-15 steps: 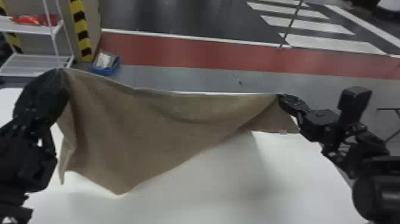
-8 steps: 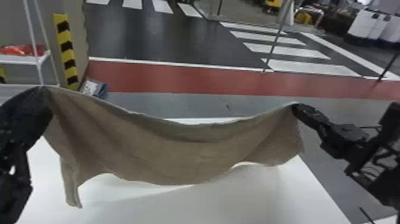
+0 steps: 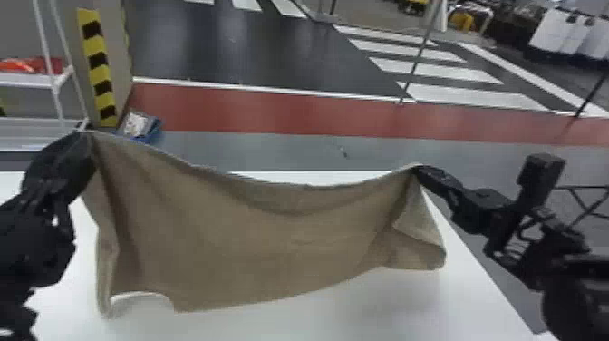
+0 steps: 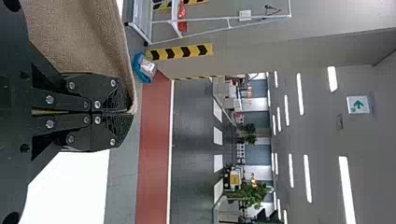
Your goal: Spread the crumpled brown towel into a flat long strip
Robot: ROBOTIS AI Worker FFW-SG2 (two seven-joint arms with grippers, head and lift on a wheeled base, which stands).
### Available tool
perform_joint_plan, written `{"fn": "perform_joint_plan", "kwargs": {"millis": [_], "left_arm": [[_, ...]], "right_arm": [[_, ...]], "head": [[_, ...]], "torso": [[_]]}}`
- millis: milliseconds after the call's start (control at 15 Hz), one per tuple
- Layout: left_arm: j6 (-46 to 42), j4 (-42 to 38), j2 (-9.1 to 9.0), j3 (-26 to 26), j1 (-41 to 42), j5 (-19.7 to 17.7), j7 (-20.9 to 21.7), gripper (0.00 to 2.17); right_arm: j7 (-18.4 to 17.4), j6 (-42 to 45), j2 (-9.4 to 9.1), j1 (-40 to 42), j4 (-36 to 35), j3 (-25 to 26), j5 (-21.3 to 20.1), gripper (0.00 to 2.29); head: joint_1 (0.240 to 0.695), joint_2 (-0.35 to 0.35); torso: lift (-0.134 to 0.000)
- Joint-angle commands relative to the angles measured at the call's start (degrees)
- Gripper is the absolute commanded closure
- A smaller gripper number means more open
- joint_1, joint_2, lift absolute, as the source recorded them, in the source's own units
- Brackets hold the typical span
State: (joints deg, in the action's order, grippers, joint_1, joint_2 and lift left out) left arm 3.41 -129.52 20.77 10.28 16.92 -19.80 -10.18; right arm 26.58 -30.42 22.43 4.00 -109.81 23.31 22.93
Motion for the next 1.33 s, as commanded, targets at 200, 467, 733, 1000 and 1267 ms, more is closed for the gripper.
{"fn": "perform_joint_plan", "kwargs": {"millis": [200,467,733,1000,1267], "left_arm": [[-1.34,23.87,-3.81,1.24,-21.93,-1.91,1.04,1.42],[-11.54,46.2,-6.1,4.22,-40.3,-5.69,3.24,1.42],[-13.65,39.08,-0.82,4.84,-36.0,-8.15,2.97,1.42],[-13.47,27.48,2.69,2.38,-14.81,-0.5,6.84,1.42],[-13.3,19.83,1.73,0.97,-2.33,4.51,7.28,1.42]], "right_arm": [[-0.39,11.3,3.05,-21.58,25.78,-12.58,-3.42,1.65],[-5.05,26.24,2.97,-36.96,42.84,-22.08,-4.92,1.65],[-2.15,30.46,7.36,-32.83,40.29,-23.22,1.59,1.65],[5.94,28.52,11.14,-11.47,26.4,-14.25,2.55,1.65],[15.96,20.79,10.79,-0.57,20.77,-5.73,0.71,1.65]], "head": [[0.545,-0.214],[0.443,-0.166],[0.329,-0.135],[0.392,-0.141],[0.601,-0.203]], "torso": [[-0.124],[-0.124],[-0.124],[-0.124],[-0.124]]}}
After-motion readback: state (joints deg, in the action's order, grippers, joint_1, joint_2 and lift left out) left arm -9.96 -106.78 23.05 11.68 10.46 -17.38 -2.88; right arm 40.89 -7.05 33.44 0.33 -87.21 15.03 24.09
